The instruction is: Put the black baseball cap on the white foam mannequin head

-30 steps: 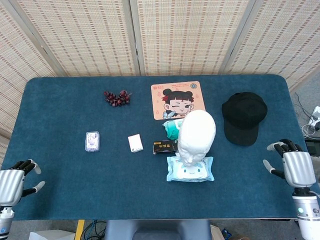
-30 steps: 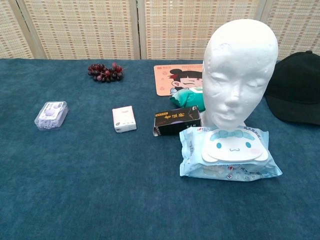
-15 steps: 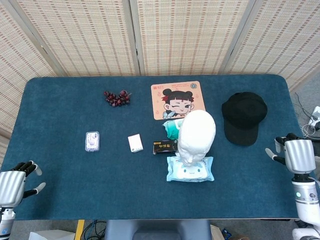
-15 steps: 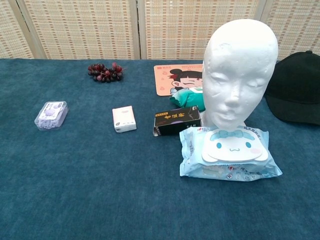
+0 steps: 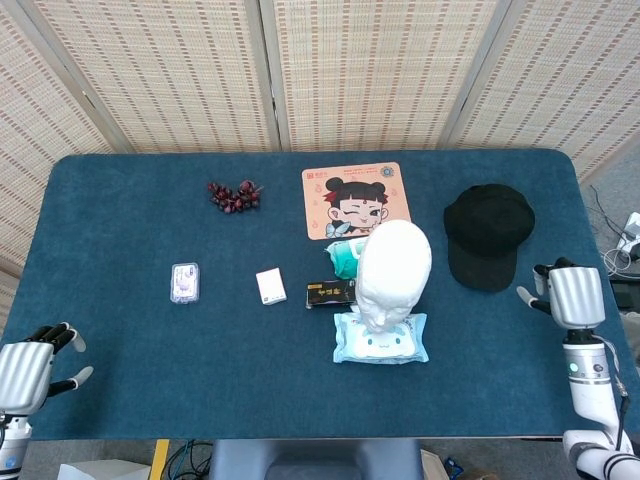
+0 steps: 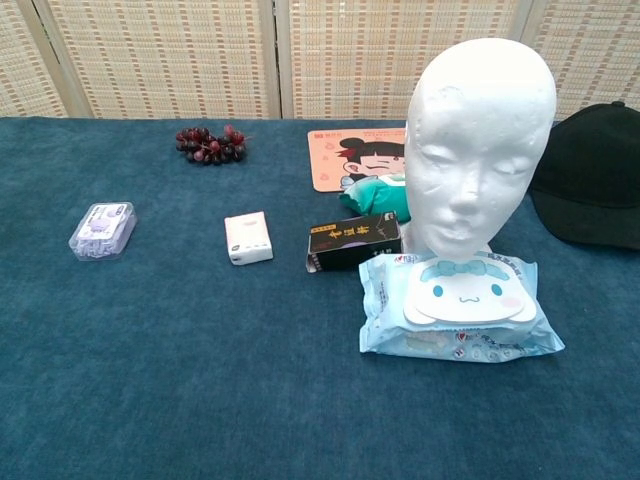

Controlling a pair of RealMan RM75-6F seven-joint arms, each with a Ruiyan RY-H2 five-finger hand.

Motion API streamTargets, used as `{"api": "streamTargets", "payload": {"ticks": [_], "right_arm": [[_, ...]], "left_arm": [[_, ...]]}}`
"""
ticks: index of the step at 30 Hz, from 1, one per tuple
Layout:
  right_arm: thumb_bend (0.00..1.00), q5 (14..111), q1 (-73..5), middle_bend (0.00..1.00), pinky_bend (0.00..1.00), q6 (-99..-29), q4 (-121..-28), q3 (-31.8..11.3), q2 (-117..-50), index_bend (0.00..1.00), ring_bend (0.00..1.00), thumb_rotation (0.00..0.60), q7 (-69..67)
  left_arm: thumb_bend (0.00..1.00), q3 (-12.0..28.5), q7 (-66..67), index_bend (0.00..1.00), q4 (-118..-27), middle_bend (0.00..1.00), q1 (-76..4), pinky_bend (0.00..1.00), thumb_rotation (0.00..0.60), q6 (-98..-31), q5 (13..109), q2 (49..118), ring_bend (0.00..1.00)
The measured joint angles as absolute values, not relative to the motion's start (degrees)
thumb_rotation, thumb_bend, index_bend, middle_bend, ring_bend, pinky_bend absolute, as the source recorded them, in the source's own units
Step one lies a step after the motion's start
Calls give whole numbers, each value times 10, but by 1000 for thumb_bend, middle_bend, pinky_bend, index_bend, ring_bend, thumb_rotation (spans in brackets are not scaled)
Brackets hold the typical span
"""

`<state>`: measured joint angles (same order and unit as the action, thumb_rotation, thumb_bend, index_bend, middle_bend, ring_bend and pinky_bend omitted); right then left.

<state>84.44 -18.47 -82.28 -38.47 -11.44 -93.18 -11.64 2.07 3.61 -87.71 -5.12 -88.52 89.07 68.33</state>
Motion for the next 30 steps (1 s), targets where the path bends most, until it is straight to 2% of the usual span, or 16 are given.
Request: {"api": "streamTargets", "payload": {"ticks": [20,30], "right_arm": [[0,820,-221,882,822,-731,-259,-101,-1017,844,615,600,-146],[0,820,-232,882,822,-710,-209,-92,-1051,845,615,600,-158]], "left_arm": [[22,21,36,560,-883,470,-52,671,600,-878,885,679,430],[21,21,37,560,-884,470,-51,671,600,-878,883,678,430]]}}
